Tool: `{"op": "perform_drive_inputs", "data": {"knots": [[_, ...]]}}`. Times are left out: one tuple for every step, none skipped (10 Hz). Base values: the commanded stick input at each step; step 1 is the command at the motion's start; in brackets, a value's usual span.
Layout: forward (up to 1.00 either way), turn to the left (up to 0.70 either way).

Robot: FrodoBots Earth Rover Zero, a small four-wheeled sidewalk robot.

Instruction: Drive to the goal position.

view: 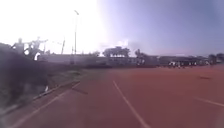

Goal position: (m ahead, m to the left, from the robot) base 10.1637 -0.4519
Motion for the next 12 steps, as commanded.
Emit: {"op": "perform_drive_inputs", "data": {"knots": [[0.5, 0.0], [0.5, 0.0], [0.5, 0.0], [0.5, 0.0], [0.5, 0.0], [0.5, 0.0], [0.5, 0.0], [0.5, 0.0], [0.5, 0.0], [0.5, 0.0], [0.5, 0.0], [0.5, 0.0]]}}
